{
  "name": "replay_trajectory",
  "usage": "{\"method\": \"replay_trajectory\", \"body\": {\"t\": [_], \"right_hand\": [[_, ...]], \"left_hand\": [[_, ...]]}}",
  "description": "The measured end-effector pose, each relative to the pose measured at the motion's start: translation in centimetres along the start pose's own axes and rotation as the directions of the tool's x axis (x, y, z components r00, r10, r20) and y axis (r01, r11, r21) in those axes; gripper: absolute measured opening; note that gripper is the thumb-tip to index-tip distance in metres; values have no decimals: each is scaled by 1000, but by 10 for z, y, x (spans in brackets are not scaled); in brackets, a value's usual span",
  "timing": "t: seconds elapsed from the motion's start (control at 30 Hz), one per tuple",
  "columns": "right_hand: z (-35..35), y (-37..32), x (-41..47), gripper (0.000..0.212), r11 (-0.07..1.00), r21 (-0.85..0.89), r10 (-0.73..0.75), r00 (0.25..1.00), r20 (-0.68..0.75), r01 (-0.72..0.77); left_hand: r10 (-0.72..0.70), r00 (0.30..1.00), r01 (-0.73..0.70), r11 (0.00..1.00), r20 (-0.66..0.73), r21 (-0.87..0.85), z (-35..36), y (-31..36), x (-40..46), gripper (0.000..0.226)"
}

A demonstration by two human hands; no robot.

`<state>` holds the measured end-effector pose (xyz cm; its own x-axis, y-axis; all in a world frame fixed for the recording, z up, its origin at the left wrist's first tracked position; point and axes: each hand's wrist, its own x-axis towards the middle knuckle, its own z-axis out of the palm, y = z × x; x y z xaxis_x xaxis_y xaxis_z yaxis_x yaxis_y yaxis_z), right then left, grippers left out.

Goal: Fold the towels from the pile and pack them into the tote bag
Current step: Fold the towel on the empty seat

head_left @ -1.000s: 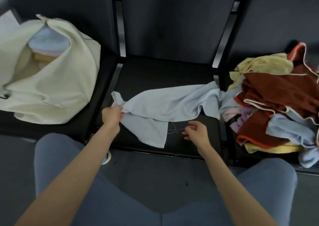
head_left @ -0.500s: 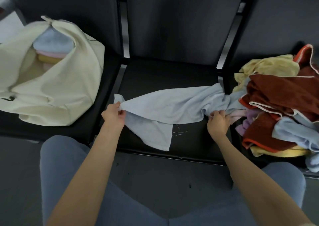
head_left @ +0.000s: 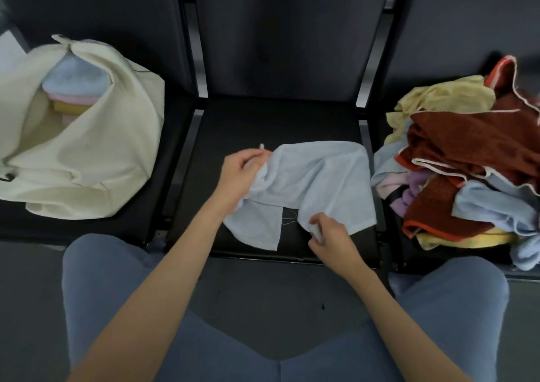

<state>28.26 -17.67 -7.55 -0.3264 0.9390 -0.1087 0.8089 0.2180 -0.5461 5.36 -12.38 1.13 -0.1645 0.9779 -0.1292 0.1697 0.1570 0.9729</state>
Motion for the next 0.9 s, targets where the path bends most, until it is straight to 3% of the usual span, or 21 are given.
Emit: {"method": "replay_trajectory", "body": {"t": [0.07, 0.13, 0.27, 0.33, 0.43, 0.57, 0.73, 0.9], "right_hand": [[7, 6, -9, 45, 996, -75, -48, 998, 46, 52], [9, 10, -14, 54, 995, -76, -57, 996, 70, 62], [8, 15, -17, 47, 987, 158, -25, 999, -35, 30], [6, 15, -16, 31, 973, 230, 23, 996, -82, -4], [4, 14, -16, 7, 971, 239, 8, 991, -132, 24], [4, 11, -18, 6, 969, 236, -33, 980, -198, 80], [-1, 7, -16, 8, 990, 75, -86, 930, -357, 121], [-8, 7, -22, 5, 974, 223, 45, 937, -346, 36]], "left_hand": [[-38, 994, 13, 973, 104, 232, 12, -28, -9, 31], [-127, 985, 71, 913, 116, 402, 13, -58, -22, 44], [-181, 982, 119, 803, 49, 584, 7, -86, -43, 34], [-149, 989, 107, 765, 13, 635, 6, -86, -47, 32], [24, 998, 21, 683, -51, 730, 10, -80, -48, 45], [193, 981, -125, 615, 4, 778, 29, -75, -37, 46], [240, 968, -200, 581, 69, 789, 67, -77, -24, 41], [176, 984, -120, 565, 23, 817, 82, -88, -14, 33]]}}
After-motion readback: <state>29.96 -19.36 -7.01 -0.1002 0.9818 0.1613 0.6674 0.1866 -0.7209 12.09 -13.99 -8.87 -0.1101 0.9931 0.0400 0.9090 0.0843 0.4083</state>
